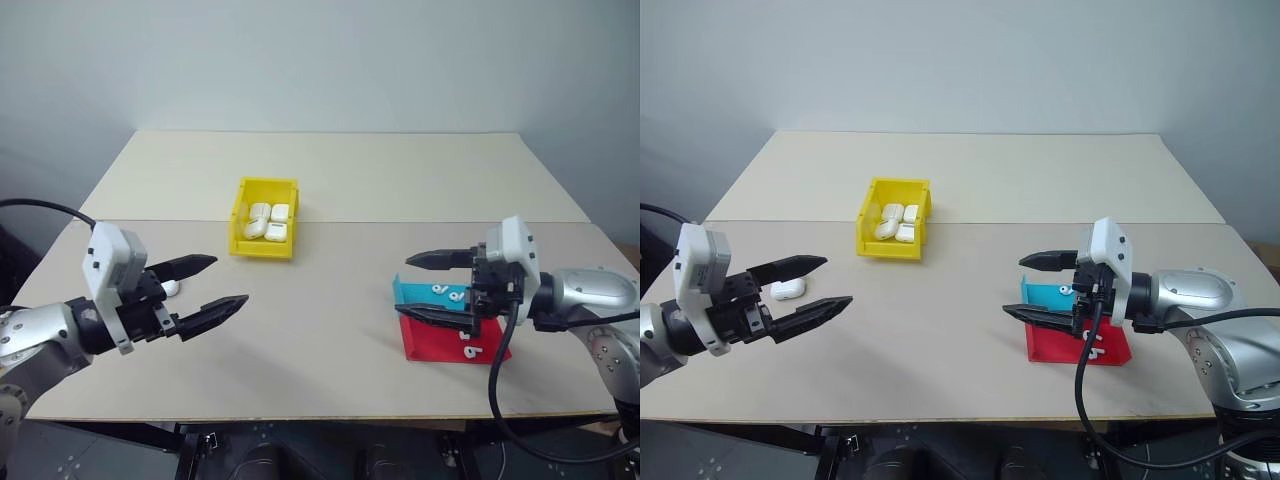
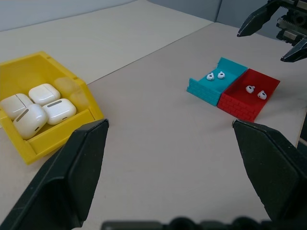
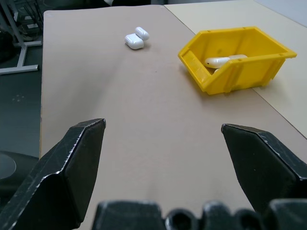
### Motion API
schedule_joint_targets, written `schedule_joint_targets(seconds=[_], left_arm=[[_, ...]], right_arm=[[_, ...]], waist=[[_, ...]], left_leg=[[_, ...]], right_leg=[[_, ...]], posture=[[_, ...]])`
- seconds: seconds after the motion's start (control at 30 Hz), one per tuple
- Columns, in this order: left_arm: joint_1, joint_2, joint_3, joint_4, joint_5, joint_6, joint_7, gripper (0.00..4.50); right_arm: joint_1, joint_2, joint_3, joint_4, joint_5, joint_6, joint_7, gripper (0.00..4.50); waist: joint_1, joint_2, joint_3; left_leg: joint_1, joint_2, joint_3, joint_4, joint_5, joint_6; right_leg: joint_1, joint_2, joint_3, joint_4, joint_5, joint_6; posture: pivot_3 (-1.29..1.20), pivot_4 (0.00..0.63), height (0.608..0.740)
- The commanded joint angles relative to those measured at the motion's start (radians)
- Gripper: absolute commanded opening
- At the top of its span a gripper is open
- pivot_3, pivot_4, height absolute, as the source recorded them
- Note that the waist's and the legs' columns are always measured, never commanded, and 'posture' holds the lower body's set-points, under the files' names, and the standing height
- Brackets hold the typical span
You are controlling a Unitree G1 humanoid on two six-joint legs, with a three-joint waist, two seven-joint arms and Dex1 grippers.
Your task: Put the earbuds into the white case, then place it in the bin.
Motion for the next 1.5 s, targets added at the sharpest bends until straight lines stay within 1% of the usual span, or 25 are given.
schedule_joint_targets(seconds=[0.03, 0.07, 0.17, 0.3, 0.37, 0.4, 0.5, 0.6, 0.67, 0.77, 0.8, 0.83, 0.9, 0.97, 1.03, 1.13, 1.27, 1.37, 1.43, 1.5], left_arm=[[-0.026, -0.008, 0.019, -0.007, -0.03, -0.034, 0.014, 4.5], [-0.036, -0.009, 0.022, -0.001, -0.044, -0.033, 0.018, 4.5], [-0.044, 0.034, 0.018, 0.013, 0.003, -0.039, -0.02, 4.5], [-0.047, 0.067, 0.009, 0.028, 0.041, -0.037, -0.013, 4.5], [-0.05, 0.087, -0.007, 0.024, 0.074, -0.034, -0.005, 4.5], [-0.044, 0.114, -0.013, 0.018, 0.093, -0.026, -0.018, 4.5], [-0.01, 0.135, 0.01, -0.031, 0.171, -0.046, 0.002, 4.5], [0.027, 0.179, 0.036, -0.027, 0.18, 0.018, -0.012, 4.5], [0.048, 0.222, 0.054, -0.032, 0.158, 0.119, 0.013, 4.5], [0.02, 0.333, 0.066, -0.012, 0.053, 0.334, 0.035, 4.5], [-0.007, 0.348, 0.069, 0.005, 0.012, 0.381, 0.048, 4.5], [-0.056, 0.332, 0.063, 0.027, -0.011, 0.426, 0.119, 4.5], [-0.13, 0.309, 0.033, 0.05, 0.0, 0.476, 0.217, 4.5], [-0.191, 0.255, -0.005, 0.088, 0.048, 0.501, 0.315, 4.5], [-0.235, 0.216, -0.015, 0.13, 0.075, 0.532, 0.376, 4.5], [-0.323, 0.191, -0.077, 0.229, 0.167, 0.621, 0.478, 4.5], [-0.416, 0.091, -0.084, 0.334, 0.304, 0.661, 0.61, 4.5], [-0.434, 0.051, -0.1, 0.376, 0.393, 0.618, 0.648, 4.5], [-0.426, 0.063, -0.118, 0.388, 0.412, 0.6, 0.615, 4.5], [-0.462, 0.053, -0.124, 0.41, 0.413, 0.678, 0.601, 4.5]], right_arm=[[0.0, -0.003, -0.011, -0.024, 0.012, -0.023, 0.011, 4.48], [0.002, -0.003, -0.011, -0.024, 0.012, -0.025, 0.013, 4.48], [0.002, -0.003, -0.01, -0.022, 0.009, -0.028, 0.016, 4.48], [-0.005, -0.003, -0.008, -0.014, 0.002, -0.025, 0.013, 4.48], [-0.012, -0.003, -0.003, -0.008, -0.001, -0.025, 0.016, 4.48], [-0.019, -0.006, 0.003, -0.002, -0.009, -0.027, 0.017, 4.48], [-0.054, -0.022, 0.018, 0.021, -0.038, -0.038, 0.03, 4.48], [-0.095, -0.035, 0.014, 0.033, -0.018, -0.007, 0.038, 4.48], [-0.098, -0.04, 0.004, 0.029, 0.007, 0.02, 0.038, 4.48], [-0.084, -0.043, 0.006, 0.026, 0.008, 0.023, 0.035, 4.48], [-0.084, -0.043, 0.009, 0.026, 0.006, 0.022, 0.033, 4.48], [-0.085, -0.04, 0.013, 0.026, 0.007, 0.024, 0.031, 4.48], [-0.086, -0.035, 0.017, 0.023, 0.01, 0.026, 0.029, 4.48], [-0.081, -0.032, 0.019, 0.016, 0.014, 0.026, 0.026, 4.48], [-0.076, -0.03, 0.018, 0.011, 0.017, 0.029, 0.021, 4.48], [-0.062, -0.033, 0.014, 0.001, 0.022, 0.029, 0.017, 4.48], [-0.05, -0.033, 0.009, -0.01, 0.03, 0.032, 0.01, 4.48], [-0.048, -0.03, 0.009, -0.014, 0.032, 0.034, 0.003, 4.48], [-0.046, -0.029, 0.008, -0.017, 0.033, 0.036, -0.002, 4.48], [-0.042, -0.031, 0.005, -0.022, 0.036, 0.037, -0.003, 4.48]], waist=[[0.0, 0.0, 0.0], [0.0, 0.0, 0.0], [0.0, 0.0, 0.0], [0.0, 0.0, 0.0], [0.0, 0.0, 0.0], [0.0, 0.0, 0.0], [-0.002, 0.0, 0.0], [-0.002, 0.0, 0.0], [-0.001, 0.0, 0.0], [0.0, -0.001, 0.0], [0.002, -0.001, 0.0], [0.003, -0.001, 0.0], [0.002, -0.001, 0.0], [0.001, -0.001, 0.0], [-0.002, -0.001, 0.0], [0.0, -0.001, 0.001], [0.001, -0.002, 0.001], [0.0, -0.002, 0.0], [-0.001, -0.003, 0.001], [0.0, -0.003, 0.001]], left_leg=[[0.0, 0.0, 0.0, 0.0, 0.0, 0.0], [0.0, 0.0, 0.0, 0.0, 0.0, 0.0], [0.0, 0.0, 0.0, 0.0, 0.0, 0.0], [0.0, 0.0, 0.0, 0.0, 0.0, 0.0], [0.0, 0.0, 0.0, 0.0, 0.0, 0.0], [0.0, 0.0, 0.0, 0.0, 0.0, 0.0], [0.0, 0.0, 0.001, 0.0, 0.0, 0.0], [0.0, 0.0, 0.001, -0.001, 0.0, 0.0], [0.0, 0.0, 0.001, -0.001, 0.0, 0.0], [0.0, 0.0, 0.001, -0.001, 0.0, 0.0], [0.0, 0.0, 0.0, -0.001, 0.0, 0.0], [0.0, 0.0, 0.001, -0.001, 0.0, 0.0], [0.0, -0.001, 0.0, -0.001, 0.0, 0.0], [0.001, -0.001, -0.001, -0.002, 0.0, 0.0], [0.002, -0.001, -0.001, -0.003, 0.0, 0.0], [0.002, -0.001, 0.001, -0.003, 0.0, -0.001], [0.001, -0.001, 0.001, -0.003, 0.0, -0.001], [0.001, -0.001, 0.001, -0.003, 0.001, -0.001], [0.001, -0.001, 0.001, -0.003, 0.001, -0.001], [0.001, -0.001, 0.001, -0.003, 0.001, -0.001]], right_leg=[[0.0, 0.0, 0.0, 0.0, 0.0, 0.0], [0.0, 0.0, 0.0, 0.0, 0.0, 0.0], [0.0, 0.0, 0.0, 0.0, 0.0, 0.0], [0.0, 0.0, 0.0, 0.0, 0.0, 0.0], [0.0, 0.0, 0.0, 0.0, 0.0, 0.0], [0.0, 0.0, 0.0, 0.0, 0.0, 0.0], [0.0, 0.0, 0.0, 0.0, 0.0, 0.0], [-0.001, 0.0, 0.0, 0.0, 0.0, 0.0], [-0.002, 0.0, 0.0, 0.0, 0.0, 0.0], [-0.001, 0.0, 0.0, 0.0, 0.0, 0.0], [-0.001, 0.0, 0.0, 0.0, 0.0, 0.0], [-0.001, -0.001, 0.0, 0.0, 0.0, 0.0], [-0.001, -0.001, 0.0, 0.0, 0.0, 0.0], [0.0, -0.001, 0.001, 0.0, 0.0, 0.0], [-0.001, -0.001, 0.001, 0.0, 0.0, 0.0], [-0.001, 0.0, 0.001, 0.0, 0.0, 0.0], [-0.001, -0.001, 0.001, 0.0, 0.0, 0.0], [-0.001, -0.001, 0.001, 0.0, 0.0, 0.0], [-0.001, -0.001, 0.001, 0.0, 0.0, 0.0], [-0.001, -0.001, 0.001, 0.0, 0.0, 0.0]], posture=[[0.0, 0.15, 0.74], [0.0, 0.15, 0.74], [0.0, 0.15, 0.74], [0.0, 0.15, 0.74], [0.0, 0.15, 0.74], [0.0, 0.15, 0.74], [0.0, 0.15, 0.74], [0.0, 0.15, 0.74], [0.0, 0.15, 0.74], [0.0, 0.15, 0.74], [0.0, 0.15, 0.74], [0.0, 0.15, 0.74], [0.0, 0.15, 0.74], [0.0, 0.15, 0.74], [0.0, 0.15, 0.74], [0.0, 0.15, 0.74], [0.0, 0.15, 0.74], [0.0, 0.15, 0.74], [0.0, 0.15, 0.74], [0.0, 0.15, 0.74]])
